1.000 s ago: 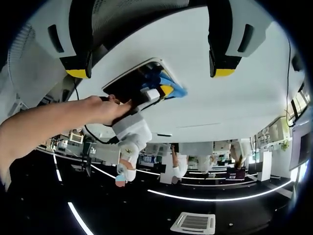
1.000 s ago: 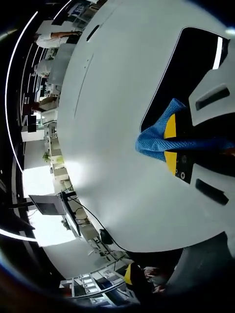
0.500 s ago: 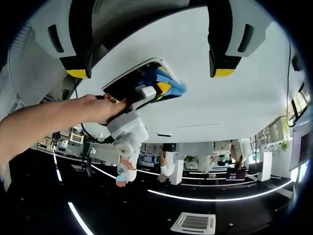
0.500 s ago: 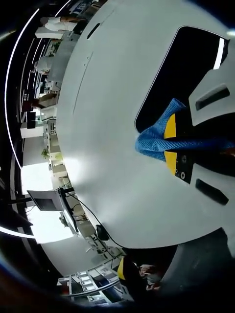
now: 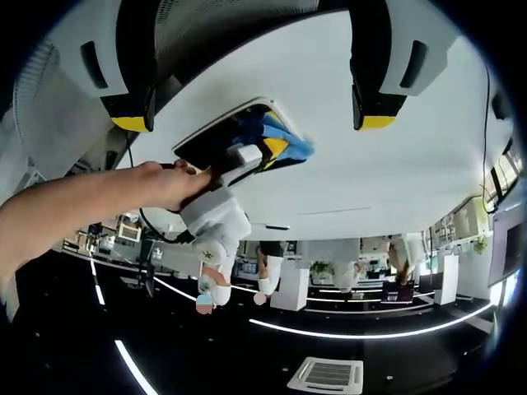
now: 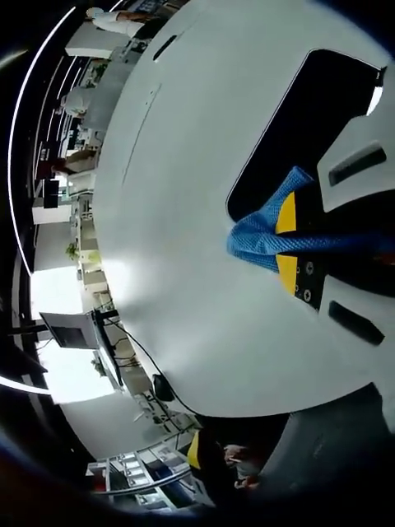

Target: Wipe the mirror surface with the cleaning cloth until all visible marks leave the cleaned area.

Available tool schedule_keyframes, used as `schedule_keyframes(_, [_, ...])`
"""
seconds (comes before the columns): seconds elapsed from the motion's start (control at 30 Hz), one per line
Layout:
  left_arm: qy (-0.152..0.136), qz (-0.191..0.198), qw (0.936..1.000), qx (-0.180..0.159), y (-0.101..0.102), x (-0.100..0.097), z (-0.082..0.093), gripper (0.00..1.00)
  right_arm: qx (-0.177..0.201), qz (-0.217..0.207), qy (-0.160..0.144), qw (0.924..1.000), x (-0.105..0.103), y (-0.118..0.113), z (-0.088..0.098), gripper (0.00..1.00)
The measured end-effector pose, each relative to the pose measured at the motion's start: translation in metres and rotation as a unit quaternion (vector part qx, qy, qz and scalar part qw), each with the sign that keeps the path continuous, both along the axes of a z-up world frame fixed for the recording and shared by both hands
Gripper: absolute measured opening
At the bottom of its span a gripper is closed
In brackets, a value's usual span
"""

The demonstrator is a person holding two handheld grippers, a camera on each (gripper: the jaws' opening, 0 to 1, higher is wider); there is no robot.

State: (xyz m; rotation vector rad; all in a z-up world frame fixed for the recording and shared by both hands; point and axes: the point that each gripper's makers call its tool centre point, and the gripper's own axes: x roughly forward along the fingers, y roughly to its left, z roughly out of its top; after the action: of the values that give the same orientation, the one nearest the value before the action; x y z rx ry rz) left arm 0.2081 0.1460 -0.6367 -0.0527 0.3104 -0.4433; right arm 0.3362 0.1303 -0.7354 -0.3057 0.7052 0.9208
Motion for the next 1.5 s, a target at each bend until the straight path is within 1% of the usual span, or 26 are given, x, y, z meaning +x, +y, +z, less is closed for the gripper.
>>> schedule_keyframes(0.17, [0.000, 0.000, 1.0000, 0.000, 0.000, 0.000, 0.000, 0.99, -0.020, 0.017, -0.016, 0.9995, -0.001, 0.001, 0.000, 0.01])
schedule_keyframes(0.6, [0.001, 0.000, 1.0000, 0.000, 0.000, -0.001, 0.000, 0.99, -0.031, 0.028, -0.030, 0.9987, 0.004, 0.000, -0.001, 0.01])
schedule_keyframes(0.7, [0.002, 0.000, 1.0000, 0.000, 0.000, -0.001, -0.001, 0.99, -0.033, 0.030, -0.031, 0.9985, 0.002, -0.002, -0.001, 0.01])
schedule_keyframes(0.97, [0.002, 0.000, 1.0000, 0.001, 0.000, -0.001, -0.001, 0.99, -0.038, 0.027, -0.031, 0.9984, 0.004, -0.015, -0.001, 0.01])
schedule_keyframes(1.07, [0.002, 0.000, 1.0000, 0.001, 0.000, -0.001, -0.001, 0.99, -0.036, 0.018, -0.029, 0.9988, 0.005, -0.024, 0.000, 0.01])
schedule_keyframes(1.5, [-0.001, 0.002, 1.0000, 0.000, 0.000, -0.001, 0.000, 0.99, -0.038, 0.007, -0.029, 0.9988, 0.007, -0.041, 0.001, 0.01])
